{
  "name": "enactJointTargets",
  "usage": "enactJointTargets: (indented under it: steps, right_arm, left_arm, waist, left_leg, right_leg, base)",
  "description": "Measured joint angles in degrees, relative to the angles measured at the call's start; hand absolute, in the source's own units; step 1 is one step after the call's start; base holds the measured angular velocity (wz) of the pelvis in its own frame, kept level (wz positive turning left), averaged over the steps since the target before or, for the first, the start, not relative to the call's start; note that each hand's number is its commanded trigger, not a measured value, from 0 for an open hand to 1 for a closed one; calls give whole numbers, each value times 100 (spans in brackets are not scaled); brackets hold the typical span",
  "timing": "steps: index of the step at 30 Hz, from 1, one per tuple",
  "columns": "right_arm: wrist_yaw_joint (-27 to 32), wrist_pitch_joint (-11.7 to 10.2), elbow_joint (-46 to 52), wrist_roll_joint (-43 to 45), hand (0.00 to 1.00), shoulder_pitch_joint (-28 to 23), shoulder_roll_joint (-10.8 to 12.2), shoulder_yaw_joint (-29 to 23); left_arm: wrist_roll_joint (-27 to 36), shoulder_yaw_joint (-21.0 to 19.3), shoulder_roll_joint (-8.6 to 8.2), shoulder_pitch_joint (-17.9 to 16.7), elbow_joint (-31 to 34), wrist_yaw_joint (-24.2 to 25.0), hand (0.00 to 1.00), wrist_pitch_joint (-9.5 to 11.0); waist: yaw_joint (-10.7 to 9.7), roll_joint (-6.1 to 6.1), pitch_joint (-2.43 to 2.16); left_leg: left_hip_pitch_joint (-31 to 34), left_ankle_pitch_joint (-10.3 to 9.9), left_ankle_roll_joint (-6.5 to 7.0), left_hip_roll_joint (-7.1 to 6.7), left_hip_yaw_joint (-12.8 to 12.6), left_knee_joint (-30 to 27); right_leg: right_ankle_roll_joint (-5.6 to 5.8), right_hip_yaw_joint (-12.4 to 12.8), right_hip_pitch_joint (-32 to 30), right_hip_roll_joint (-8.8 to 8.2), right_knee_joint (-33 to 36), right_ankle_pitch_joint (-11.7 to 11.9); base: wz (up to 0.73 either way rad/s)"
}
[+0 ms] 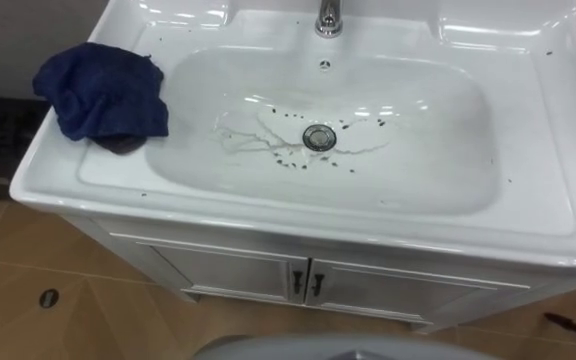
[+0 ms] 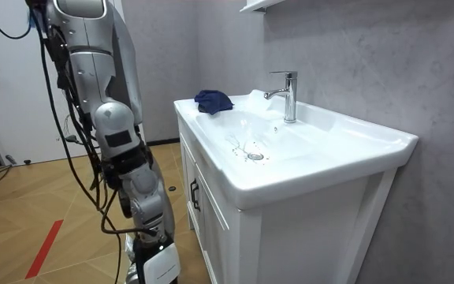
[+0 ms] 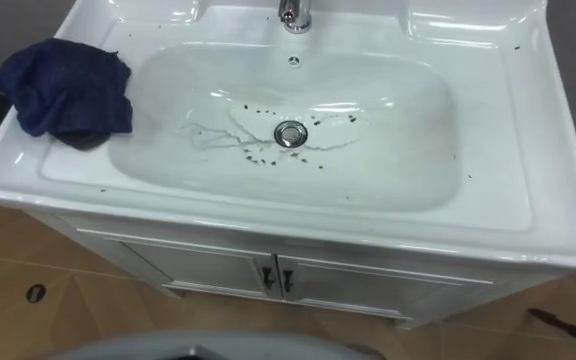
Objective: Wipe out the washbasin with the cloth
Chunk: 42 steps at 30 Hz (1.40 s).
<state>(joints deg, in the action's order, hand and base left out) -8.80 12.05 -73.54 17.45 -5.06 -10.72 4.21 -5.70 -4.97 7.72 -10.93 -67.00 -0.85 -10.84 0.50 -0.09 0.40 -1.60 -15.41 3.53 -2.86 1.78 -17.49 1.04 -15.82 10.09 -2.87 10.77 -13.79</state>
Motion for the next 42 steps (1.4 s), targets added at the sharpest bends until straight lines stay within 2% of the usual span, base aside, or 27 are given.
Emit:
enactJointTargets:
  steps: [4,6,10,14,15,16,19,23,25,26,28,33,37,39,42]
  right_arm:
    - [22,-10,3,-157,0,31,-40,-86]
    - [77,-18,3,-189,0,36,-67,-125]
    - [218,-94,-9,-330,0,0,-97,-390]
    - [330,-219,-1,-348,0,-10,-181,-674]
    - [379,-272,0,-349,0,-10,-233,-685]
    - [394,-284,10,-347,0,-12,-260,-689]
    - [585,-400,19,-375,0,-79,-327,-839]
    - [734,-514,23,-425,0,-132,-339,-901]
    - [744,-523,25,-420,0,-171,-344,-898]
    - [743,-537,23,-421,0,-178,-344,-898]
    - [743,-637,83,-367,0,-249,-344,-894]
    - [822,-712,90,-356,0,-396,-344,-878]
    - [830,-749,29,-351,0,-393,-351,-886]
    - [796,-763,34,-367,0,-418,-346,-871]
    - [685,-775,6,-391,0,-403,-336,-871]
  left_arm:
    - [673,-435,2,-138,-9,-304,0,22]
    - [1028,-659,25,-182,8,-471,0,32]
    - [1528,-1436,83,-264,366,-928,0,148]
    - [1522,-2004,216,-278,529,-1522,0,419]
    - [1518,-2121,245,-262,636,-1746,0,468]
    - [1519,-2201,248,-283,749,-1855,0,489]
    - [1520,-2353,261,-480,1583,-2425,0,597]
    - [1514,-2486,315,-462,2546,-3001,0,714]
    - [1490,-2438,464,-452,3230,-3349,0,899]
    - [1460,-2441,517,-452,3386,-3430,0,922]
    - [1080,-2464,641,-427,4095,-3744,0,962]
    - [80,-2468,699,-256,5564,-4196,0,1097]
    - [-452,-2488,817,-110,6525,-4404,0,1205]
    - [-689,-2492,842,127,7088,-4405,0,1226]
    - [-1095,-2493,945,314,7330,-4362,0,1347]
  waist:
    - [30,0,0]
    - [119,10,-1]
    - [299,22,-6]
    - [419,72,-14]
    - [467,141,-37]
    - [474,151,-37]
    - [488,238,-53]
    - [622,324,-57]
    - [629,355,-70]
    - [639,359,-72]
    - [688,396,-88]
    - [705,514,-74]
    - [617,556,-46]
    - [552,574,-41]
    - [444,615,-36]
  left_leg:
    - [21,0,1,-12,42,-15]
    - [31,1,1,-16,63,-32]
    - [-11,11,-5,-88,175,-12]
    - [24,18,4,-106,198,-12]
    - [31,18,5,-112,205,-6]
    - [30,20,8,-117,213,3]
    - [21,37,32,-175,354,25]
    - [52,38,33,-188,434,39]
    - [62,56,25,-195,473,58]
    - [41,64,21,-193,472,84]
    - [1,75,12,-191,475,111]
    - [9,74,12,-199,476,115]
    - [-3,74,12,-192,449,133]
    - [7,74,12,-188,445,123]
    - [15,78,6,-191,410,119]
  right_leg:
    - [0,-30,-1,-3,-5,0]
    - [0,-60,-7,-8,-11,0]
    - [11,-179,86,-26,-116,-8]
    - [34,-286,86,-59,-115,-32]
    - [39,-285,75,-66,-121,-35]
    - [44,-290,73,-71,-121,-37]
    - [69,-418,107,-99,-105,-52]
    - [69,-450,79,-99,-85,-52]
    - [69,-491,80,-100,-85,-52]
    - [69,-482,83,-99,-85,-52]
    - [68,-475,91,-93,-84,-52]
    - [67,-474,93,-96,-86,-51]
    - [67,-413,83,-91,-104,-51]
    - [67,-417,85,-88,-110,-51]
    - [67,-419,103,-85,-108,-51]
  base:
    - [3]
    - [6]
    - [12]
    - [13]
    - [0]
    - [5]
    - [21]
    - [7]
    - [10]
    - [-4]
    - [-5]
    - [0]
    - [-5]
    - [-2]
    - [-4]
